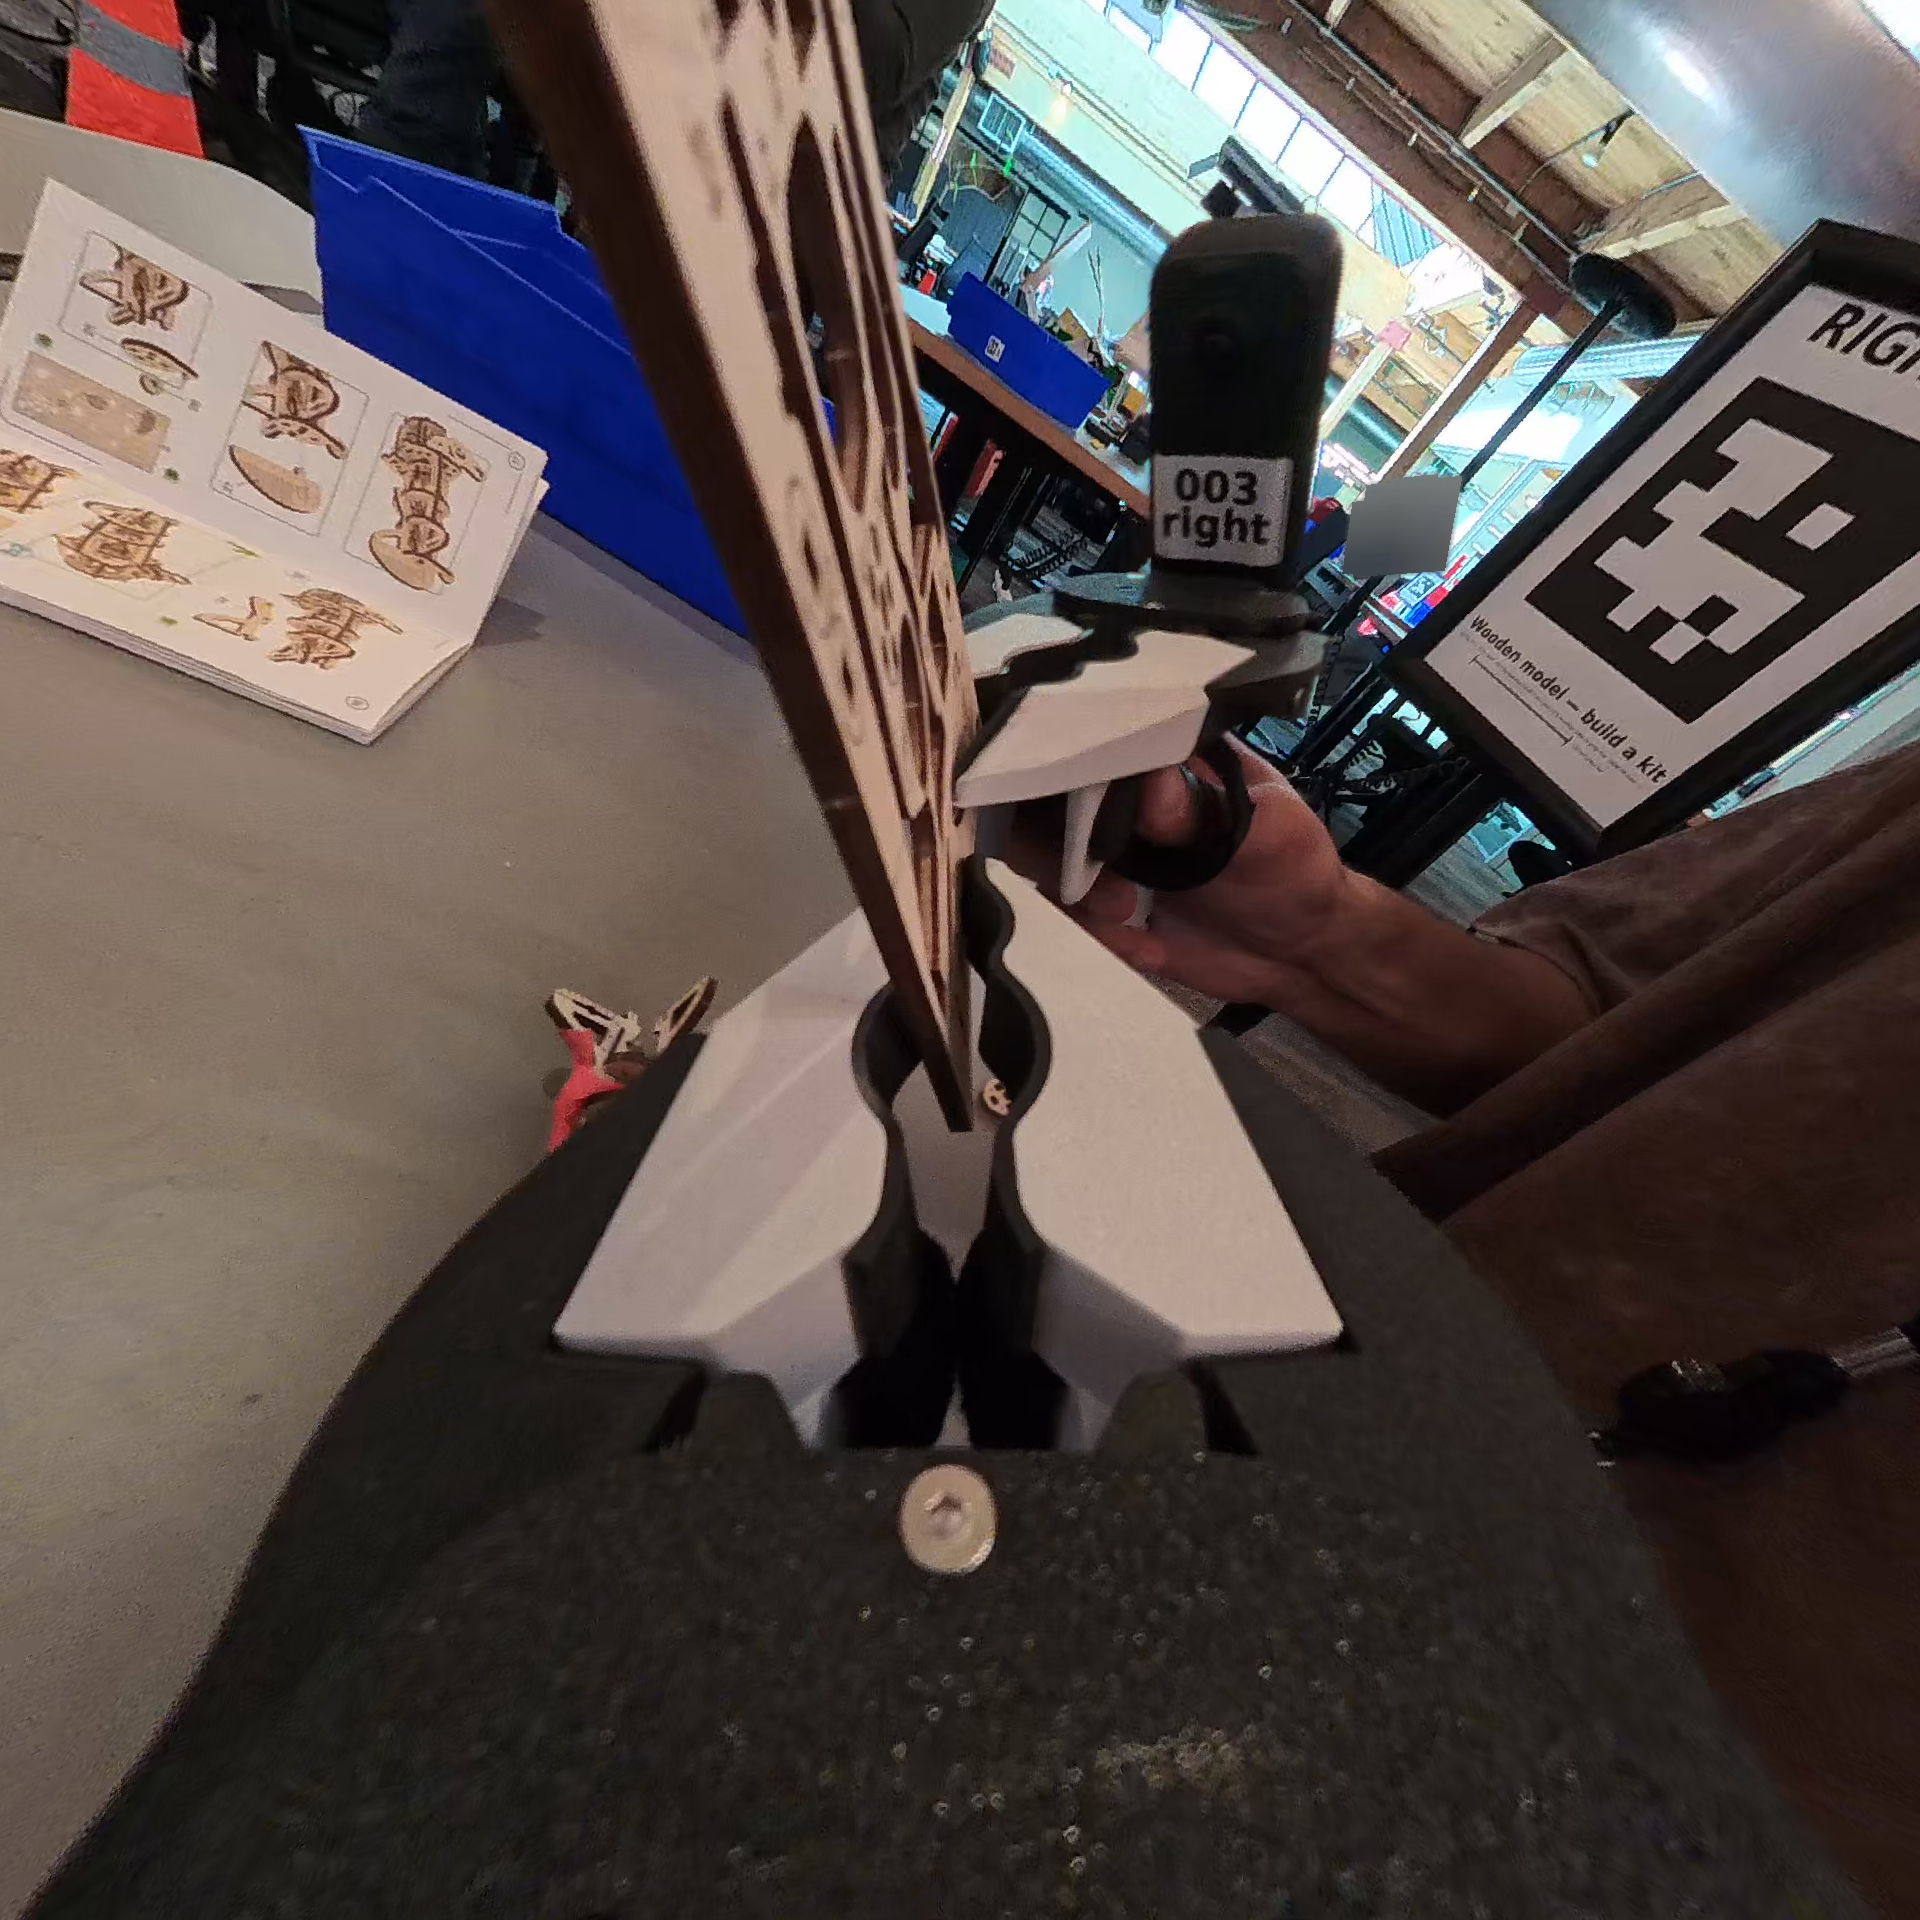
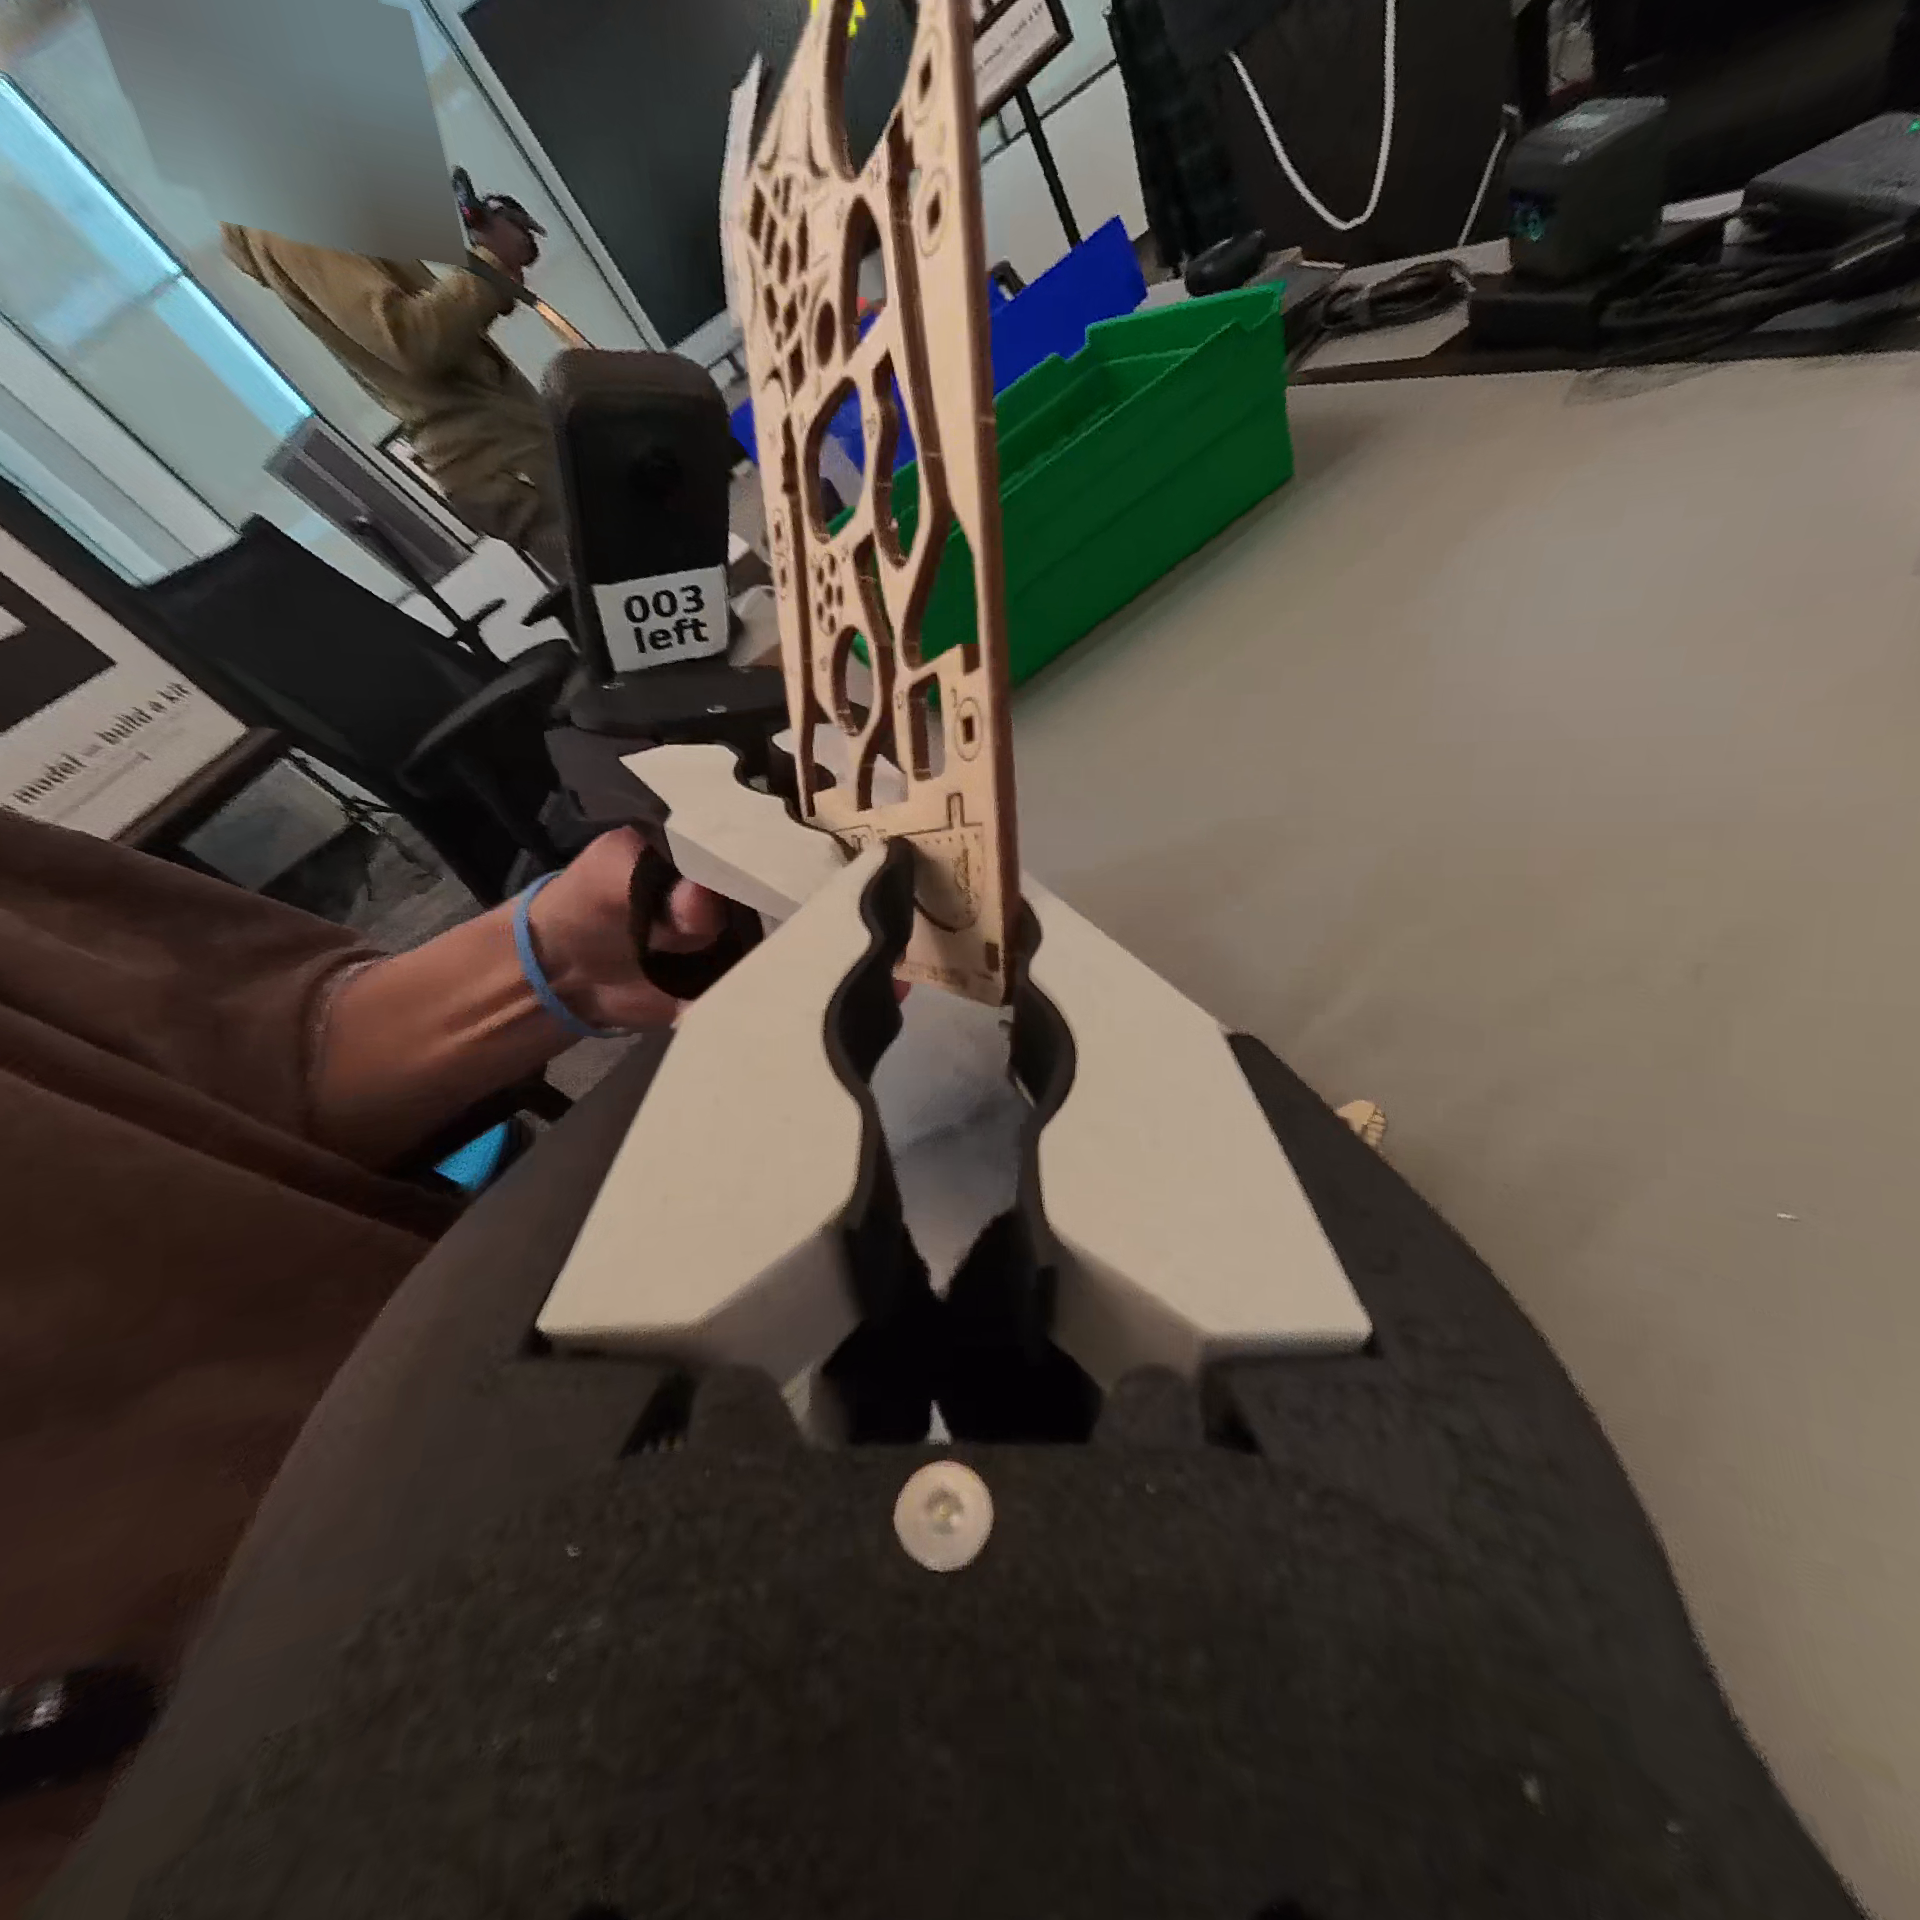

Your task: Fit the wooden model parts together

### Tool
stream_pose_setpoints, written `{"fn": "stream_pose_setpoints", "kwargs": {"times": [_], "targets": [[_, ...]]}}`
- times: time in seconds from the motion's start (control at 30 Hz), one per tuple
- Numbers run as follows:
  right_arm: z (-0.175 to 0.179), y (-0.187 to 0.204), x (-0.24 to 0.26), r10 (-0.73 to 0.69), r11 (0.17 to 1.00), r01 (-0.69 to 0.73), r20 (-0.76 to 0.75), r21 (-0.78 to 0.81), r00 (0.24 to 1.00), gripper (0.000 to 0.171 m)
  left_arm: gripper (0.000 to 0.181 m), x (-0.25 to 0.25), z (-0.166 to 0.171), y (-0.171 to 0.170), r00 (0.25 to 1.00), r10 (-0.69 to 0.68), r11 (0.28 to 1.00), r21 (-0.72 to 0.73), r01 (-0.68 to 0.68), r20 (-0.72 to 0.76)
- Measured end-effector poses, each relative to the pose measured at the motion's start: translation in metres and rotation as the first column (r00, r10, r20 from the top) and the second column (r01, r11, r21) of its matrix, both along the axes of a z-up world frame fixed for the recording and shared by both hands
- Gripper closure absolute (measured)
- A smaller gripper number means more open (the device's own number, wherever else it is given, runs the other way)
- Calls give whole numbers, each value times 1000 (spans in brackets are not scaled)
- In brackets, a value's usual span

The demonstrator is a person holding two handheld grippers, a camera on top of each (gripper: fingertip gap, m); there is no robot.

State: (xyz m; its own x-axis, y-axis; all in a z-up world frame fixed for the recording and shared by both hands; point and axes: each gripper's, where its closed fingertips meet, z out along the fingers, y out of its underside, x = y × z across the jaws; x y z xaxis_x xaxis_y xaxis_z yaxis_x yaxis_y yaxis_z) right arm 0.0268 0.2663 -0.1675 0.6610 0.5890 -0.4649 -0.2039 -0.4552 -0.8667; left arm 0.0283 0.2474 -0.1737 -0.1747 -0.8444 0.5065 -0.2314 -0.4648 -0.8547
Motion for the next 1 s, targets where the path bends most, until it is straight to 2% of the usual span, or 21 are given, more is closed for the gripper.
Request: {"fn": "stream_pose_setpoints", "kwargs": {"times": [0.07, 0.1, 0.13, 0.2, 0.3, 0.37, 0.53, 0.73, 0.87, 1.0], "targets": [[-18, 6, 9, -75, 996, 80, 118, -37, 990, 161, 180, 3, -7, -3, 999, -5, 999, 51, 7, -40], [-29, 10, 14, -122, 991, 129, 189, -25, 974, 162, 179, 7, -16, -6, 996, 14, 988, 156, 1, -91], [-31, 9, 16, -115, 991, 123, 152, -46, 982, 162, 179, 9, -18, -7, 994, 27, 981, 194, -7, -102], [-20, 8, 15, -68, 996, 71, 53, -52, 996, 165, 180, 11, -13, -6, 998, -18, 999, 32, 20, -56], [-21, 8, 12, -47, 997, 49, 46, -58, 998, 170, 180, 7, -14, -5, 997, -30, 997, 62, 35, -67], [-19, 8, 12, -40, 997, 43, 47, -59, 998, 169, 180, 6, -12, -5, 998, -41, 999, -9, 41, -54], [-6, 2, 21, -9, 1000, 10, 37, -23, 999, 151, 180, -3, -4, 1, 998, -49, 998, -42, 48, -32], [0, -2, 49, -35, 999, 35, -28, -15, 999, 153, 180, -13, -7, 27, 999, 14, 983, -180, -21, -42], [2, -7, 69, -86, 995, 81, -89, -52, 992, 155, 180, -30, -20, 63, 982, 85, 961, -248, -126, -169], [-13, -33, 75, -112, 988, 96, -132, -121, 985, 156, 180, -52, -43, 109, 903, 116, 943, -241, -231, -413]]}}
